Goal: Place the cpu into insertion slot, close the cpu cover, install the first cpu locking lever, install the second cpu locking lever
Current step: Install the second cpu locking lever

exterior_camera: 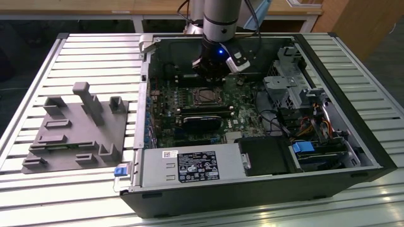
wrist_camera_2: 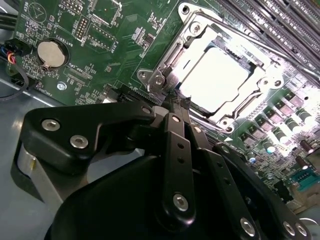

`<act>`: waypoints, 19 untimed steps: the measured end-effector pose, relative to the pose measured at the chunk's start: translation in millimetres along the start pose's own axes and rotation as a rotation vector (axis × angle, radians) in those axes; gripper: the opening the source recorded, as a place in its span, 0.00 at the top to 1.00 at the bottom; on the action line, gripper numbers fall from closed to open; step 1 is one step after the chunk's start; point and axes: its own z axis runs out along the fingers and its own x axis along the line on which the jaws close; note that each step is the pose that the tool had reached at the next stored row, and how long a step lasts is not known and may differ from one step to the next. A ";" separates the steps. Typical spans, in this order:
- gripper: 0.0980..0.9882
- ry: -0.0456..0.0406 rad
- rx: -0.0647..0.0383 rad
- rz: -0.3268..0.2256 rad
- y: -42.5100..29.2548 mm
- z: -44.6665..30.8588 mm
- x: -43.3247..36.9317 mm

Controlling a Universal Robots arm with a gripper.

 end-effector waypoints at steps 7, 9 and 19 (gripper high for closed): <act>0.99 0.0000 0.000 0.000 -0.1 -4.7 -0.1; 0.99 0.0000 0.000 0.000 0.1 -7.1 -0.1; 0.99 0.0001 0.000 0.000 -8.3 -11.0 0.5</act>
